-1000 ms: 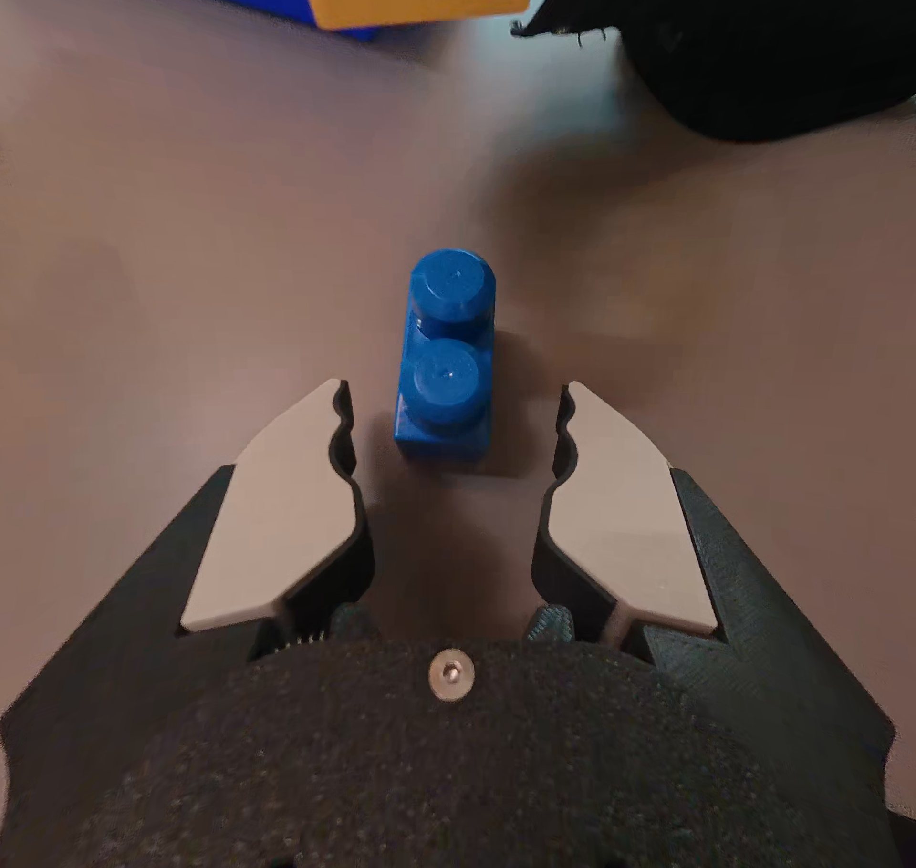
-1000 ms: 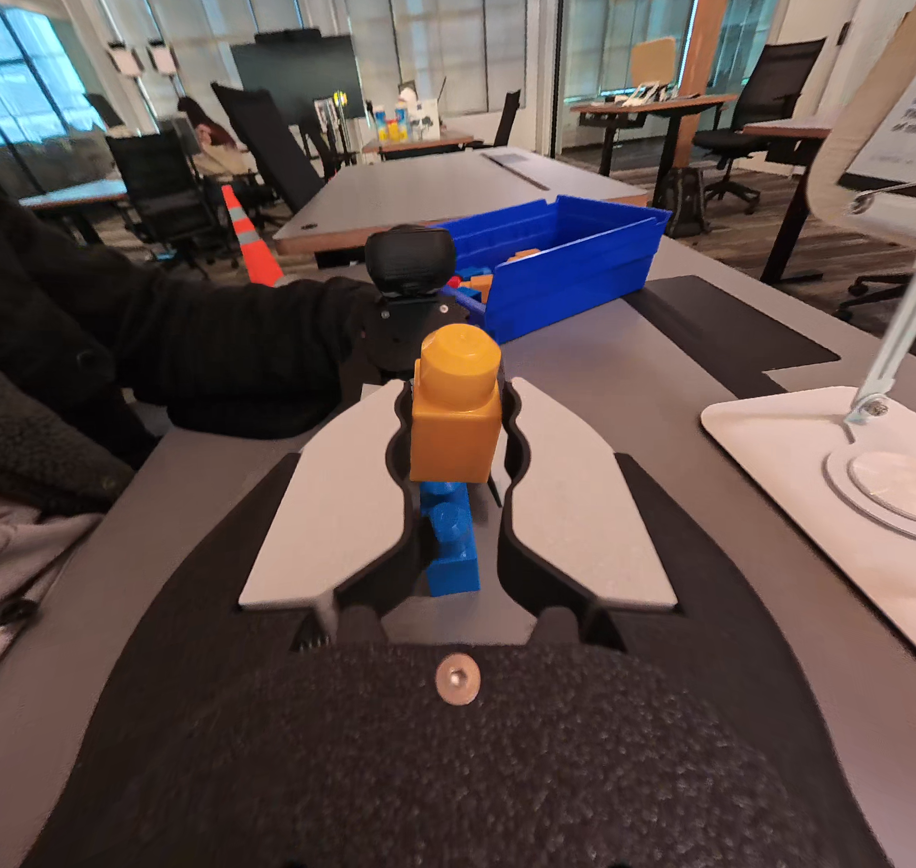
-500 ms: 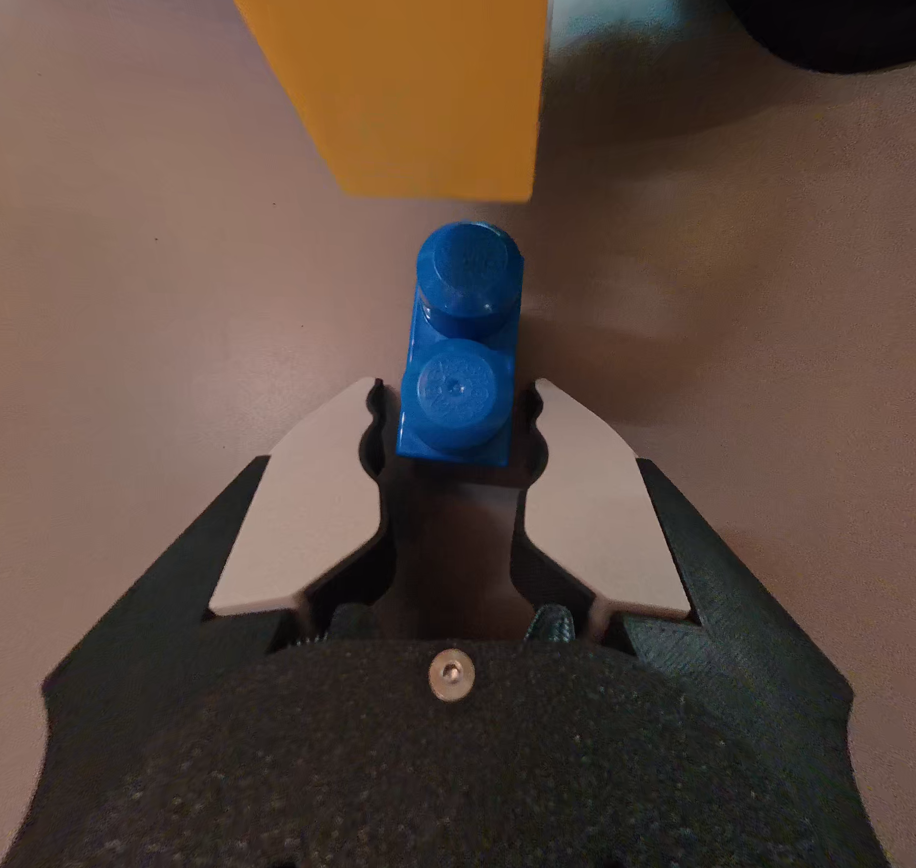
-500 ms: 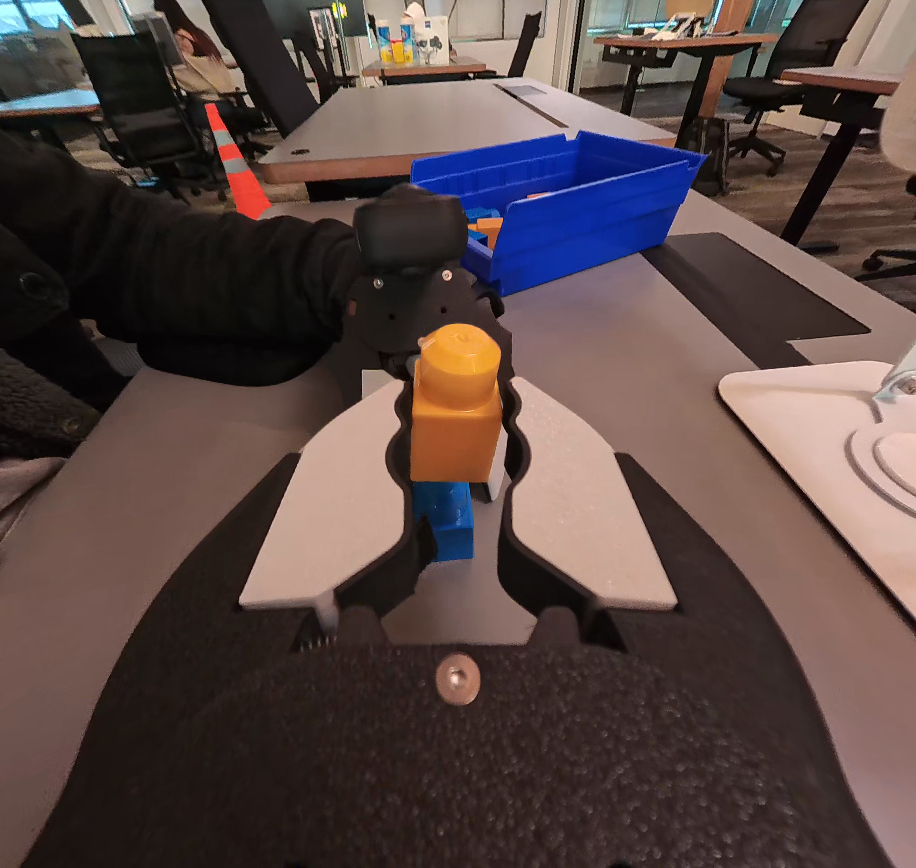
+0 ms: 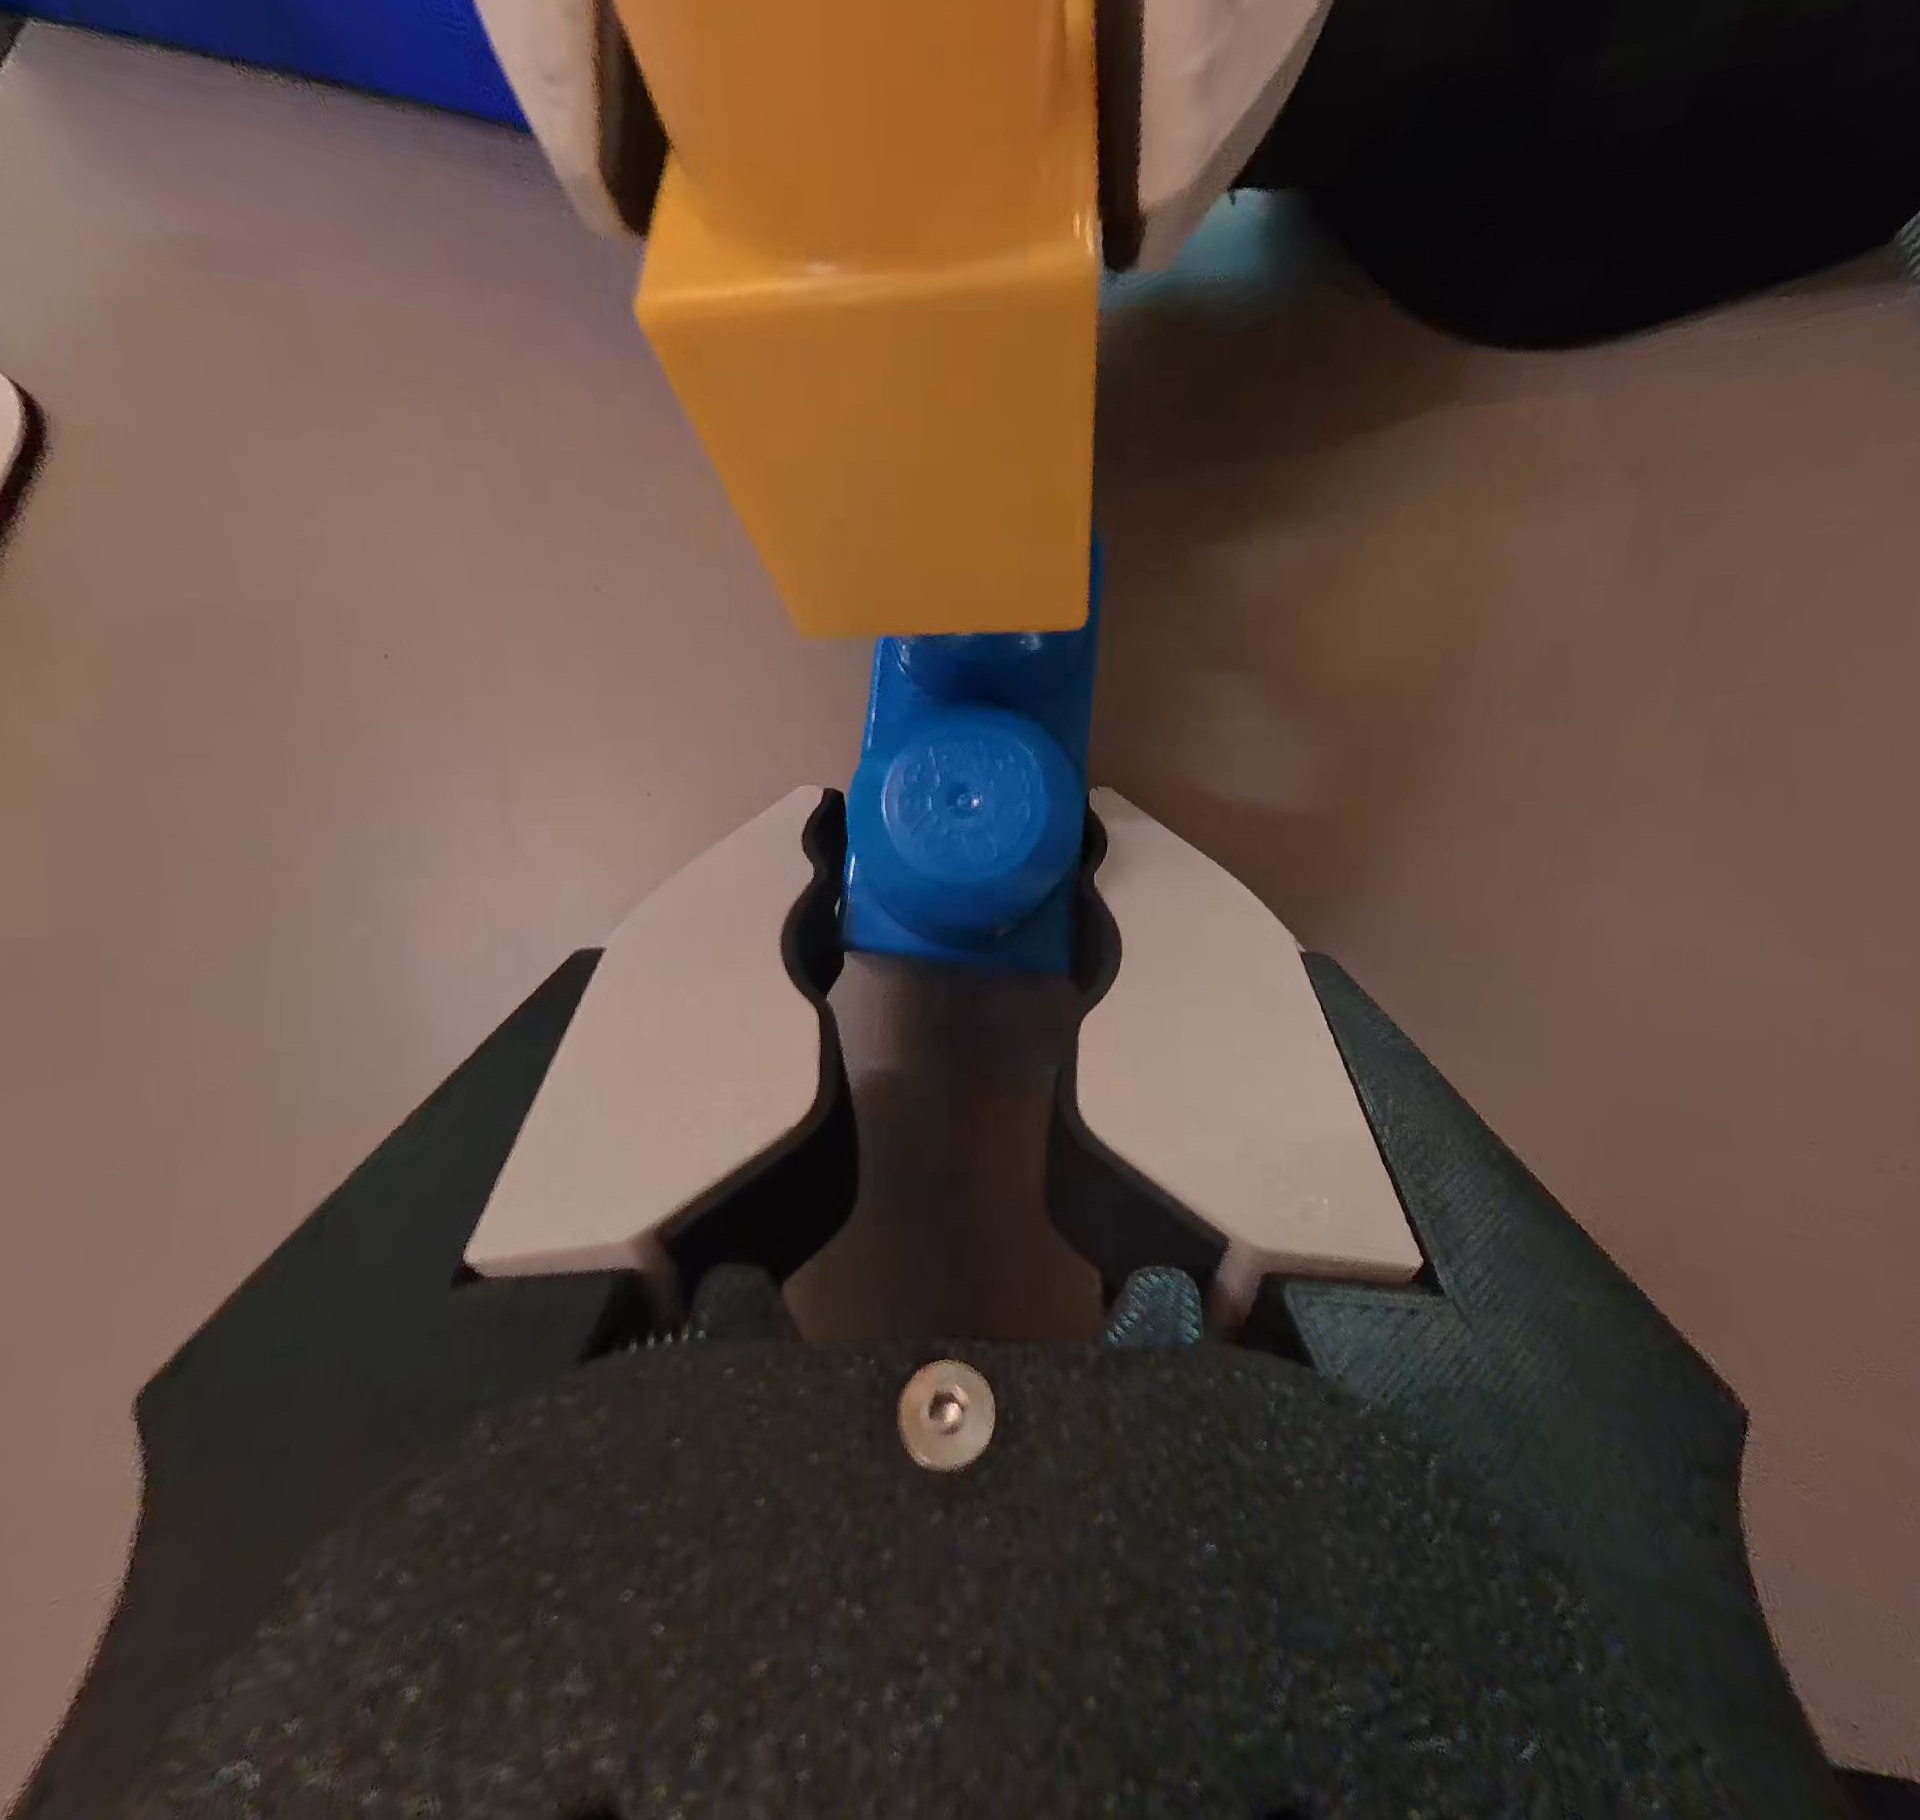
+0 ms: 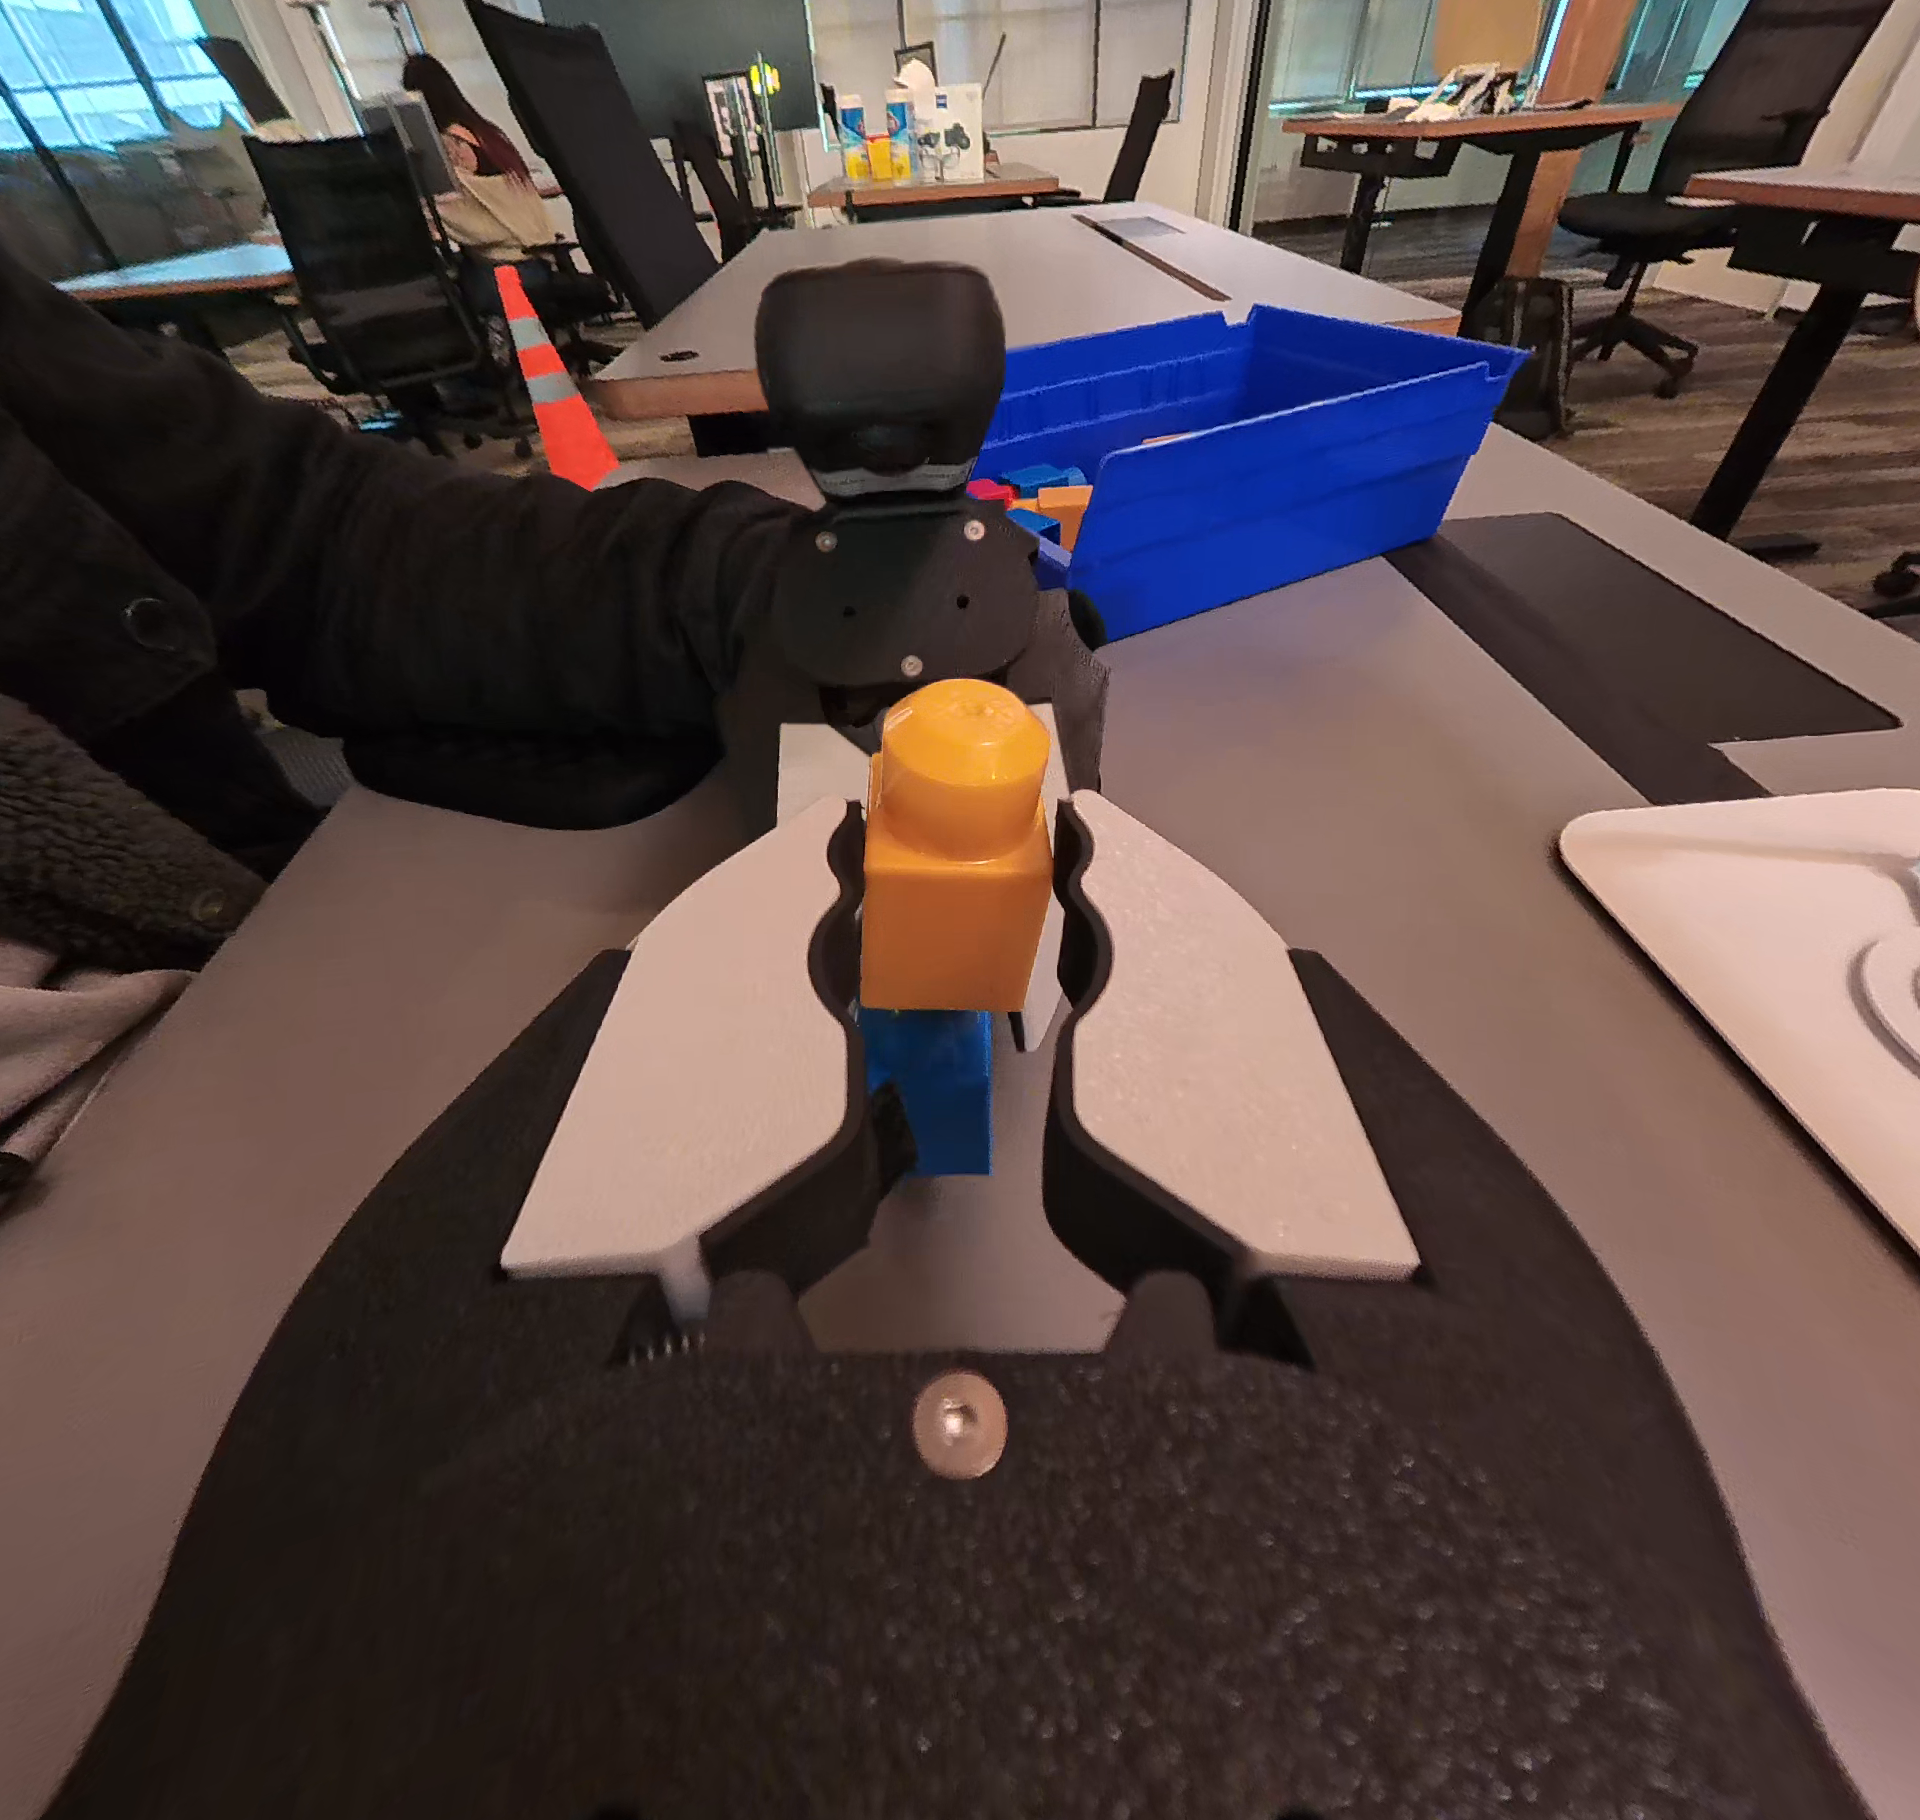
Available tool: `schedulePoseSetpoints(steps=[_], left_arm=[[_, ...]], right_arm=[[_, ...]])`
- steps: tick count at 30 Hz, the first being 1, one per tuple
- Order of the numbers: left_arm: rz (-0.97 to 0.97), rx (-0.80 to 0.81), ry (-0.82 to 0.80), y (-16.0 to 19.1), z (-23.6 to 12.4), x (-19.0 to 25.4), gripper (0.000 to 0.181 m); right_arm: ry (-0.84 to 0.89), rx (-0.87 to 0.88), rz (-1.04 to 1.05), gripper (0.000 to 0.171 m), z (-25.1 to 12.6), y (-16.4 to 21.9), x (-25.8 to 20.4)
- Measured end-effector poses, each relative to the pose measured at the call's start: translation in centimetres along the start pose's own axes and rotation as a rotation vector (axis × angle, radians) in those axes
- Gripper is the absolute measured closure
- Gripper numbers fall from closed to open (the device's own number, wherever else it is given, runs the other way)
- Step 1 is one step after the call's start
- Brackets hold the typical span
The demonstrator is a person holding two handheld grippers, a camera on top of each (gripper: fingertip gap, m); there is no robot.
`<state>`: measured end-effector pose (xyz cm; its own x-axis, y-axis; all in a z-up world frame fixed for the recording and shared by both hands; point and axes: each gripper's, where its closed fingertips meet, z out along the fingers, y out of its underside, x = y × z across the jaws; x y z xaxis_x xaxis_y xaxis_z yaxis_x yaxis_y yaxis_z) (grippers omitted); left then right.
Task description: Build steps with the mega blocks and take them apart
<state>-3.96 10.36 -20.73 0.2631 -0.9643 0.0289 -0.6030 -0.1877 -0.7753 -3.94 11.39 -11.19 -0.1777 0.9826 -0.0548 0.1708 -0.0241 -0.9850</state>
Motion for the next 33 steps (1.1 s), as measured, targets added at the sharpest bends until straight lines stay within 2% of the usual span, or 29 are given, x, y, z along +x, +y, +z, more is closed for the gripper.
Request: schedulePoseSetpoints(steps=[12, 19, 24, 33], left_arm=[[-0.119, 0.206, 0.094, -3.0, -2.3, 0.2, 0.140], [-0.172, 0.277, 0.076, -4.3, -3.2, -0.4, 0.140], [-0.185, 0.338, 0.062, -5.3, -4.7, -0.8, 0.140], [-0.181, 0.412, 0.063, -6.3, -6.0, -0.9, 0.141]], right_arm=[[0.003, 0.008, -0.013, 0.136, -0.3, -0.6, -0.1], [0.034, 0.017, -0.030, 0.136, -0.7, -1.0, 0.3], [0.024, -0.061, -0.028, 0.137, -0.3, 0.5, 0.3], [0.007, 0.027, 0.014, 0.137, 0.2, -0.3, 0.2]])
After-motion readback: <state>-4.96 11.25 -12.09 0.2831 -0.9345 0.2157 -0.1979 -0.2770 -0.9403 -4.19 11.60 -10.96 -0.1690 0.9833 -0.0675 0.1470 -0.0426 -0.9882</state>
